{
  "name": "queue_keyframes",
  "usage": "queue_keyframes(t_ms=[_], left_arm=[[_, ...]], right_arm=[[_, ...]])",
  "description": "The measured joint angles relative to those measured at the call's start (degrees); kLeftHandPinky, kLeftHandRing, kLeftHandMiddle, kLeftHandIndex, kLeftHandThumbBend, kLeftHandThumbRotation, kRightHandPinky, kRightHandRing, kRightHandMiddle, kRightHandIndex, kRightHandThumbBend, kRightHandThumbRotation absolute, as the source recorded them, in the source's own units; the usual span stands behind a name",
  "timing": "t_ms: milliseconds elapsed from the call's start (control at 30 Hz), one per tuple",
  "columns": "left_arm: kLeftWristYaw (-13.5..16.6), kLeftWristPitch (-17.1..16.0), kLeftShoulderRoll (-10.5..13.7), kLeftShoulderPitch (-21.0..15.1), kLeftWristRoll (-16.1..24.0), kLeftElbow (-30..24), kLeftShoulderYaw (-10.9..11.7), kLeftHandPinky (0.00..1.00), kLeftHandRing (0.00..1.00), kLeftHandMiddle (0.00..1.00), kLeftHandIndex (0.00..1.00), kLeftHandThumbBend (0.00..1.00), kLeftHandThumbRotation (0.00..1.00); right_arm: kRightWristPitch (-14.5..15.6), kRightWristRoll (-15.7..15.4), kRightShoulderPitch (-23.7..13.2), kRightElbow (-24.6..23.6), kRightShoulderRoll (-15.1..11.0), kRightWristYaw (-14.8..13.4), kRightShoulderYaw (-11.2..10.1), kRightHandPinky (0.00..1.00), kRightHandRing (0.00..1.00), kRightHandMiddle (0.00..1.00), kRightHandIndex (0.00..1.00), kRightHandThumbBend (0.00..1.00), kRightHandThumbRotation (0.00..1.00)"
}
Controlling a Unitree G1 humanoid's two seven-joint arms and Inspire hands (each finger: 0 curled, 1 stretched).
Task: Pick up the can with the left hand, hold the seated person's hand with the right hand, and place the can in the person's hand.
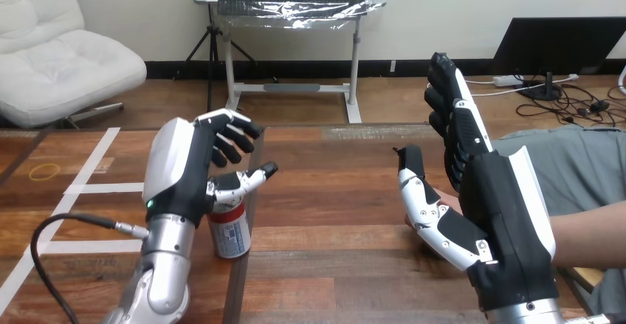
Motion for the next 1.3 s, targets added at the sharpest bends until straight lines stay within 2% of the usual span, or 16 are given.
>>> queue_keyframes(t_ms=[633,833,867,1133,1167,1300], left_arm=[[-1.34,0.94,1.0,0.85,1.01,-0.57,-0.01,0.41,0.46,0.52,0.55,0.63,0.0],[-2.98,2.21,1.08,0.85,0.69,-1.45,0.07,0.46,0.54,0.59,0.61,0.66,0.0],[-3.4,2.46,1.09,0.85,0.67,-1.58,0.07,0.49,0.58,0.63,0.64,0.69,0.03],[-6.27,5.68,1.07,0.86,0.71,-2.88,0.07,0.6,0.7,0.74,0.75,0.82,0.24],[-6.5,6.09,1.07,0.87,0.72,-3.04,0.07,0.63,0.72,0.77,0.78,0.85,0.29],[-7.4,8.41,1.07,0.88,0.8,-3.88,0.07,0.67,0.76,0.81,0.81,0.9,0.37]], right_arm=[[0.61,0.1,0.02,-0.04,0.0,0.0,0.03,1.0,1.0,1.0,1.0,0.0,0.0],[0.61,0.1,0.02,-0.04,-0.01,0.01,0.03,1.0,1.0,1.0,1.0,0.0,0.0],[0.61,0.1,0.02,-0.04,-0.01,0.01,0.03,1.0,1.0,1.0,1.0,0.0,0.0],[0.61,0.03,0.01,-0.04,-0.02,0.01,0.02,1.0,1.0,1.0,1.0,0.0,0.0],[0.61,0.03,0.01,-0.04,-0.02,0.01,0.02,1.0,1.0,1.0,1.0,0.0,0.0],[0.61,0.04,0.01,-0.04,-0.03,0.01,-0.01,1.0,1.0,1.0,1.0,0.0,0.0]])
